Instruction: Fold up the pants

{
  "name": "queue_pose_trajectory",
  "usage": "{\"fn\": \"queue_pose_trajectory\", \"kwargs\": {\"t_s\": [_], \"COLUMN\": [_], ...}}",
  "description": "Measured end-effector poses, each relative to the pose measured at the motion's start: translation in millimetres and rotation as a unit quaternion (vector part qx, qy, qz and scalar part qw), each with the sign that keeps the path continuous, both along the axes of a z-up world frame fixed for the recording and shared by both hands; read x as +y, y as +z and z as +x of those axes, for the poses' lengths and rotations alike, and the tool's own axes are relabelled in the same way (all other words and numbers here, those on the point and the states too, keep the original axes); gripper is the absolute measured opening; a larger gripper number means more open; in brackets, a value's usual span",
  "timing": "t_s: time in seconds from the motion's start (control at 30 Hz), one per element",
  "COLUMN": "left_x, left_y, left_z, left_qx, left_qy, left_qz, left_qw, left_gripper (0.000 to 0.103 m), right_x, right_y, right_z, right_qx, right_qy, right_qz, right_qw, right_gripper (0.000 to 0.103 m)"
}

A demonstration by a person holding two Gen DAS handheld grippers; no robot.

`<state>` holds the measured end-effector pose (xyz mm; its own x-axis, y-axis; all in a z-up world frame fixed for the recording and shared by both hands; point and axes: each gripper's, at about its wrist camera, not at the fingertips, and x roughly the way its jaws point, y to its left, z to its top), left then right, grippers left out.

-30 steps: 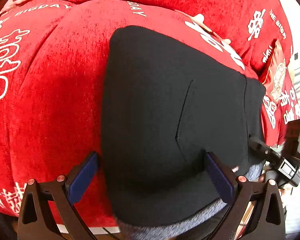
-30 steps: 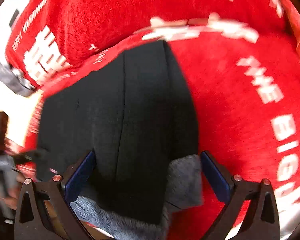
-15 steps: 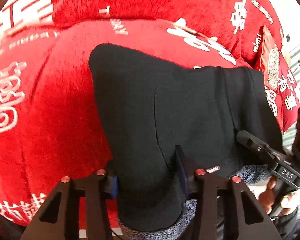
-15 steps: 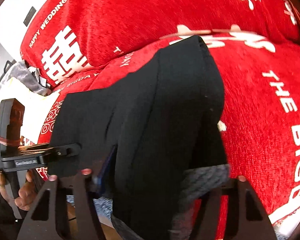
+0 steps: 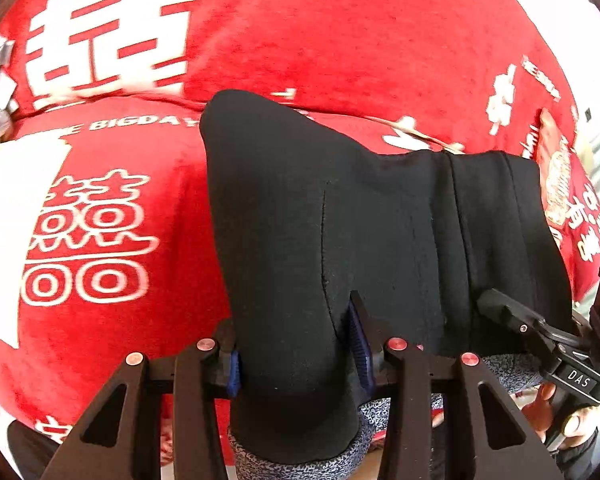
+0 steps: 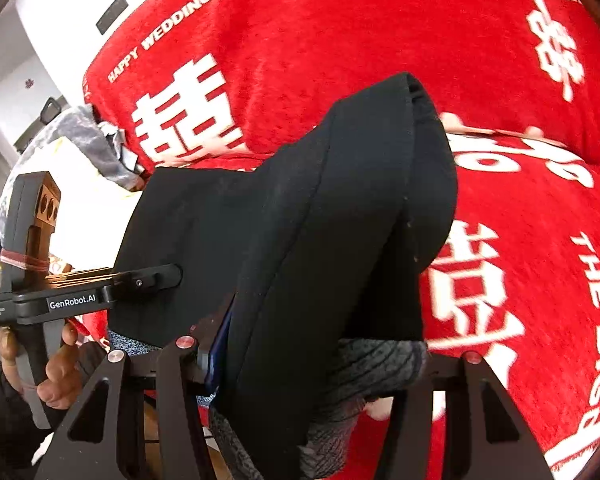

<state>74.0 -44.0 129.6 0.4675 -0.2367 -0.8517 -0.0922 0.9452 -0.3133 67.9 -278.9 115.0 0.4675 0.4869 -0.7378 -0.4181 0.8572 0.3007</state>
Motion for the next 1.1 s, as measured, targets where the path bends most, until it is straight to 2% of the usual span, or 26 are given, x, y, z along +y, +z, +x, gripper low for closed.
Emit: {"fn": "queue_pose_trajectory", "kwargs": {"t_s": [0.1,0.23,0.3,0.37,0.43,0.47,0.6,0.7,0.77,0.83,0.87,0.97,1.03,1.1], "left_x": [21.0,29.9,36.0,45.1,50.3,51.7,55.2,64.0,66.5,62.7,58.3,40.6,27.0,18.2], "left_y": [-19.8,-49.6,-61.8,-71.9,-77.8,-79.8,-79.1,-67.2,-56.7,-46.9,-43.7,-32.5,-28.9,-29.4], "left_z": [8.3,17.9,20.9,21.4,20.7,19.6,15.6,6.1,-3.5,-15.7,-19.5,-34.0,-40.2,-42.2], "left_qx": [0.026,0.053,0.057,0.059,0.062,0.064,0.070,0.062,0.050,0.034,0.029,0.002,-0.014,-0.024], "left_qy": [0.016,0.015,0.023,0.036,0.041,0.043,0.035,0.043,0.051,0.045,0.039,0.020,0.005,-0.008], "left_qz": [-0.006,-0.012,-0.022,-0.049,-0.066,-0.067,-0.067,-0.058,-0.032,-0.013,-0.008,-0.004,-0.009,-0.015], "left_qw": [0.9995,0.9984,0.9979,0.9964,0.9951,0.9948,0.9946,0.9955,0.9969,0.9983,0.9988,0.9998,0.9998,0.9996], "left_gripper": [0.044,0.045,0.051,0.057,0.065,0.066,0.069,0.069,0.069,0.069,0.069,0.069,0.069,0.069], "right_x": [18.7,32.8,31.2,24.2,16.9,15.7,13.5,-2.0,-14.1,-15.5,-11.9,9.5,26.3,41.0], "right_y": [-12.0,-33.5,-45.7,-54.8,-59.5,-61.3,-66.2,-65.1,-56.0,-42.8,-32.3,-8.6,-4.0,-6.5], "right_z": [17.5,35.0,41.0,48.1,50.7,50.7,52.2,50.4,38.6,24.3,12.3,-23.5,-40.5,-49.2], "right_qx": [0.028,0.060,0.072,0.091,0.105,0.108,0.119,0.133,0.113,0.073,0.038,-0.049,-0.071,-0.071], "right_qy": [0.006,0.000,-0.013,-0.029,-0.037,-0.040,-0.057,-0.088,-0.117,-0.136,-0.135,-0.100,-0.057,-0.015], "right_qz": [0.004,-0.006,-0.014,0.000,0.014,0.012,-0.013,-0.006,-0.017,-0.056,-0.083,-0.140,-0.152,-0.151], "right_qw": [1.000,0.998,0.997,0.995,0.994,0.993,0.991,0.987,0.986,0.986,0.987,0.984,0.984,0.986], "right_gripper": [0.057,0.057,0.057,0.059,0.063,0.064,0.084,0.088,0.088,0.088,0.088,0.088,0.088,0.088]}}
